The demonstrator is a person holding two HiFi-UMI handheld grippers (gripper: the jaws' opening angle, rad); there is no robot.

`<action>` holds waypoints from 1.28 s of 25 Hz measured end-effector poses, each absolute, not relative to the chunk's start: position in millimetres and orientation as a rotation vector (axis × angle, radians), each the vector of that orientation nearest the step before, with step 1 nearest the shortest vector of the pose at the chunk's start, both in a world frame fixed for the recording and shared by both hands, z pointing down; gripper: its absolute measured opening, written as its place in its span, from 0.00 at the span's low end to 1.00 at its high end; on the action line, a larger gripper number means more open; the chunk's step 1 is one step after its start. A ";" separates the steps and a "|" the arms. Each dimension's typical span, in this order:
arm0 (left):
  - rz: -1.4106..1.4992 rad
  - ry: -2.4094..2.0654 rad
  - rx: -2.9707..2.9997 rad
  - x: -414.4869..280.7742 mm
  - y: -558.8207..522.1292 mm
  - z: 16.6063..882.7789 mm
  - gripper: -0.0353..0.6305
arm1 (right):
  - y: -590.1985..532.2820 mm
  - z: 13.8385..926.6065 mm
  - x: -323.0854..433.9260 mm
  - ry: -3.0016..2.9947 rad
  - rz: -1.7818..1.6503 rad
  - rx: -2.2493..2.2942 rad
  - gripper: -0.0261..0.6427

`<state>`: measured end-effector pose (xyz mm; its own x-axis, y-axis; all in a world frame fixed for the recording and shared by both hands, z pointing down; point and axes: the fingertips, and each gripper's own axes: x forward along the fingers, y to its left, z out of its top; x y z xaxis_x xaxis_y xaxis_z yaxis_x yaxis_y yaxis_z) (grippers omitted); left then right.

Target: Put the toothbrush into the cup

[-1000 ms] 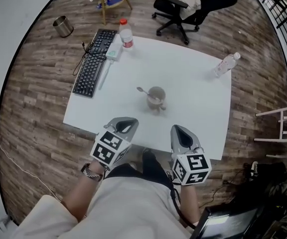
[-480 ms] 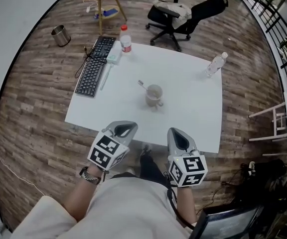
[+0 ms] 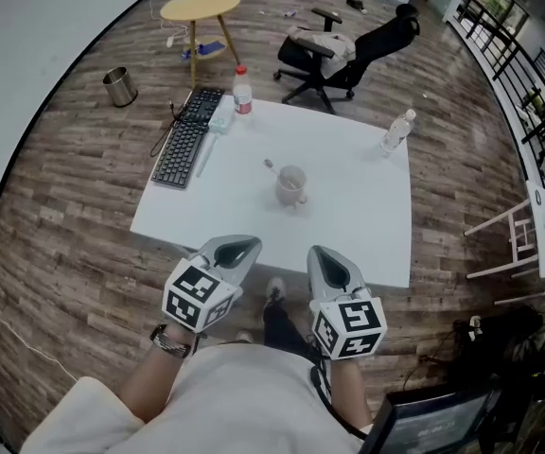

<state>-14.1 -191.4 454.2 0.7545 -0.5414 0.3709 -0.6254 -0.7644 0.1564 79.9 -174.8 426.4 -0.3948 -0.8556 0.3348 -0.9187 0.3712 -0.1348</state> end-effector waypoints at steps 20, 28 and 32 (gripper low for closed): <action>0.167 -1.116 2.927 -51.0 -151.4 375.6 0.06 | -119.1 374.4 78.8 -2.415 0.227 1.677 0.04; 0.193 -1.105 2.959 -59.9 -128.9 368.1 0.06 | -95.7 362.5 74.8 -2.408 0.235 1.727 0.04; 0.213 -1.107 2.968 -59.0 -126.0 369.1 0.06 | -95.8 362.9 71.7 -2.405 0.231 1.713 0.04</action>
<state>-59.0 -126.0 369.1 0.7480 -0.6539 0.1141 -0.6494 -0.7564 -0.0775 71.7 -95.8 362.9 -0.3203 -0.9179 0.2344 -0.9457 0.3243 -0.0223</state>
